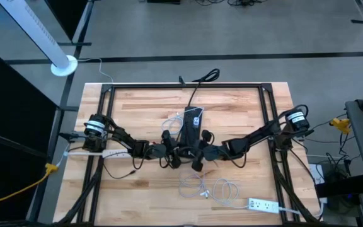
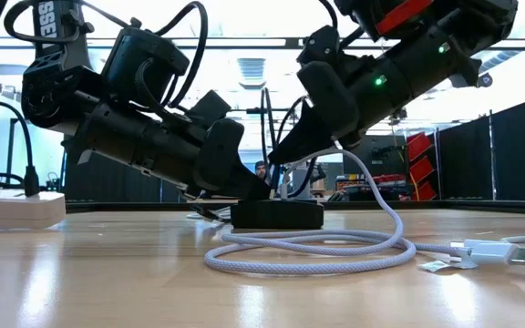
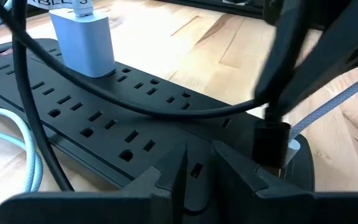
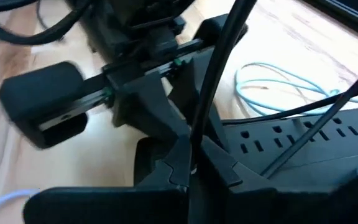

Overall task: Insert USB
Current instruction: Insert the black charger cable into the black outlet extension

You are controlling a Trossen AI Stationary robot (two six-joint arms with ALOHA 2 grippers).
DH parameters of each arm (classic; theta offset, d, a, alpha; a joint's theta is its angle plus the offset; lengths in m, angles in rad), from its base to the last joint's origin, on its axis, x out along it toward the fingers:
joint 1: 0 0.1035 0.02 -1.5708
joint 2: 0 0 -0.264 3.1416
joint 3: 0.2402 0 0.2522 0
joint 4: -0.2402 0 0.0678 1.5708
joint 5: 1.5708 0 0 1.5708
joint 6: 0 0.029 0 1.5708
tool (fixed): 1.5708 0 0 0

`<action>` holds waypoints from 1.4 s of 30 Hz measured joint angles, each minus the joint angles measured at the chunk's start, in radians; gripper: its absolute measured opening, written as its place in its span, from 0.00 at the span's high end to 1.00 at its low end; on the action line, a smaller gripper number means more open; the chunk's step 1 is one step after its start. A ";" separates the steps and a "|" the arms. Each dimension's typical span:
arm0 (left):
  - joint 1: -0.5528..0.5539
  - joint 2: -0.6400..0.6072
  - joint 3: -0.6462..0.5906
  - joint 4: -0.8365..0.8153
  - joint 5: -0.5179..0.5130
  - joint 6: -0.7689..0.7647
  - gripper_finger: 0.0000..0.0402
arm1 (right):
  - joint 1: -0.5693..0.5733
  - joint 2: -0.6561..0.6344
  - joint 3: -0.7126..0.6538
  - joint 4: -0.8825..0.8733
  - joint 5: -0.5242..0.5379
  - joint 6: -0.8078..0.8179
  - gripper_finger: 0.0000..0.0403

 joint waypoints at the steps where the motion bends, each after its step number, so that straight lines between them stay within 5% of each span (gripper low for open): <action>1: 0.000 0.000 0.000 0.000 0.000 0.000 0.84 | 0.001 -0.012 -0.001 -0.005 -0.008 -0.012 1.00; 9: 0.000 0.000 0.001 0.000 0.000 0.002 0.84 | -0.012 -0.187 -0.001 0.000 -0.076 -0.116 1.00; 16: -0.008 0.001 0.000 0.020 0.023 0.089 0.84 | -0.095 -0.338 -0.020 0.007 -0.336 -0.187 1.00; 19: -0.026 -0.006 0.000 0.044 0.122 0.182 0.84 | -0.149 -0.370 -0.020 0.010 -0.486 -0.236 1.00; 25: -0.040 -0.092 -0.017 0.019 0.347 0.268 0.84 | -0.229 -0.374 -0.020 0.009 -0.716 -0.295 1.00; 35: -0.010 -0.311 -0.117 0.046 0.334 0.298 0.80 | -0.241 -0.368 -0.020 0.015 -0.888 -0.477 1.00; 42: 0.038 -0.347 -0.100 0.069 0.458 0.218 0.68 | -0.232 -0.303 -0.005 0.020 -0.937 -0.544 1.00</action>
